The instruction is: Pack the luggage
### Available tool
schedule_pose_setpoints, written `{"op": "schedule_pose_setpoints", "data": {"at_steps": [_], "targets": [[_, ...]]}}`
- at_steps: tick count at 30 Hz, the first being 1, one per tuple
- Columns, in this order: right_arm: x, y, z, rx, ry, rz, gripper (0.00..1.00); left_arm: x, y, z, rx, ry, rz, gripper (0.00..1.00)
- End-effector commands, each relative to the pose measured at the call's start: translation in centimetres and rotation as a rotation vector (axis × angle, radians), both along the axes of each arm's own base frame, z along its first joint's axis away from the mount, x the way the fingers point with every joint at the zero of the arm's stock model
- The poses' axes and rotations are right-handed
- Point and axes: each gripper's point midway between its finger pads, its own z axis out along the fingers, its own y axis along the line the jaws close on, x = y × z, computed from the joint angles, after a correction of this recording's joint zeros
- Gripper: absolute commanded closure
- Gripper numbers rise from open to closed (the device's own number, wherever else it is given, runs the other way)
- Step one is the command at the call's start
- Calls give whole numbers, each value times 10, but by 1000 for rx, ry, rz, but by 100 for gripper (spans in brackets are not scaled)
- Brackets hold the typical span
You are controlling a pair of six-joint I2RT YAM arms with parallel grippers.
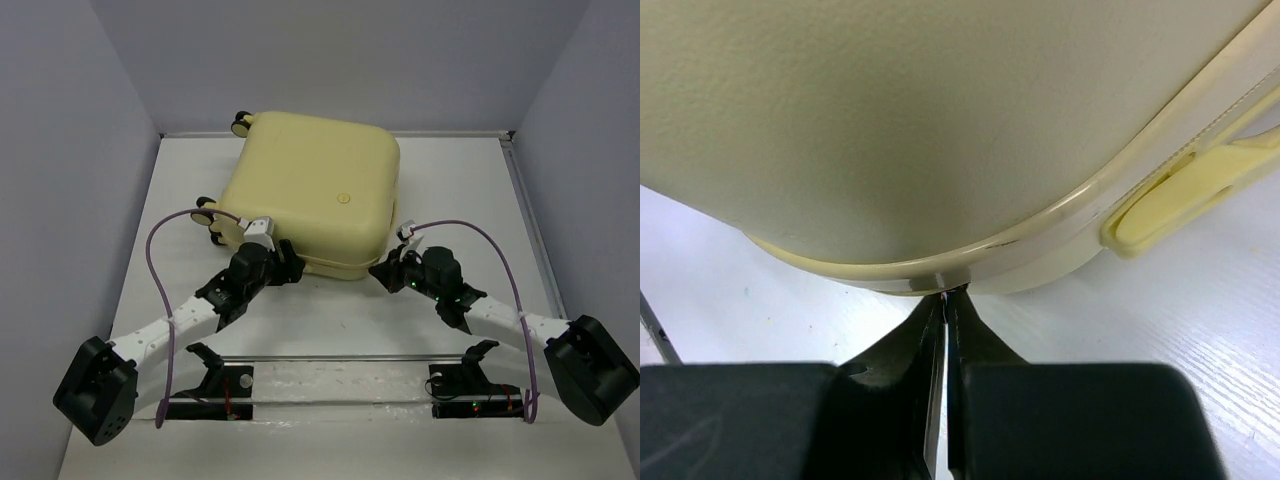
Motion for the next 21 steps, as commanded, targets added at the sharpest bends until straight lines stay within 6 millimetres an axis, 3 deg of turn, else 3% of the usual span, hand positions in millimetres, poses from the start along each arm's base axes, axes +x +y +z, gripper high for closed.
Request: {"op": "schedule_pose_setpoints", "data": {"at_steps": [1,4,6,7,8,9,10,11,12,15,17,19,20,21], "targets": [[-5,19,37,112,-84,50,93,18,-25,33,-87,-144,-79,27],[-21,26,35,113,-55,66,93,24,-35,35,-110,-149,-101,32],[-43,37,24,76,-5,93,93,30,-41,38,-129,-154,-98,33],[-65,48,16,42,32,145,93,34,-45,41,-140,-156,-100,34],[-73,55,20,48,28,159,93,35,-46,41,-145,-150,-97,34],[-87,57,1,-31,81,140,93,39,-51,42,-169,-146,-92,35],[-105,65,-3,-73,99,175,93,42,-54,48,-183,-158,-92,35],[-99,62,-6,-83,100,131,93,42,-54,48,-189,-154,-89,36],[-116,71,-6,-108,108,166,93,45,-57,50,-198,-158,-87,36],[-119,84,0,-97,110,128,93,46,-65,51,-230,-147,-109,36],[-114,105,20,-51,92,127,93,44,-71,50,-234,-142,-119,36],[-100,125,19,-56,79,87,93,44,-75,51,-238,-138,-127,36],[-82,139,41,-19,38,20,93,43,-76,51,-239,-138,-130,36],[-71,151,34,-32,24,-19,93,42,-75,50,-236,-136,-127,36]]}}
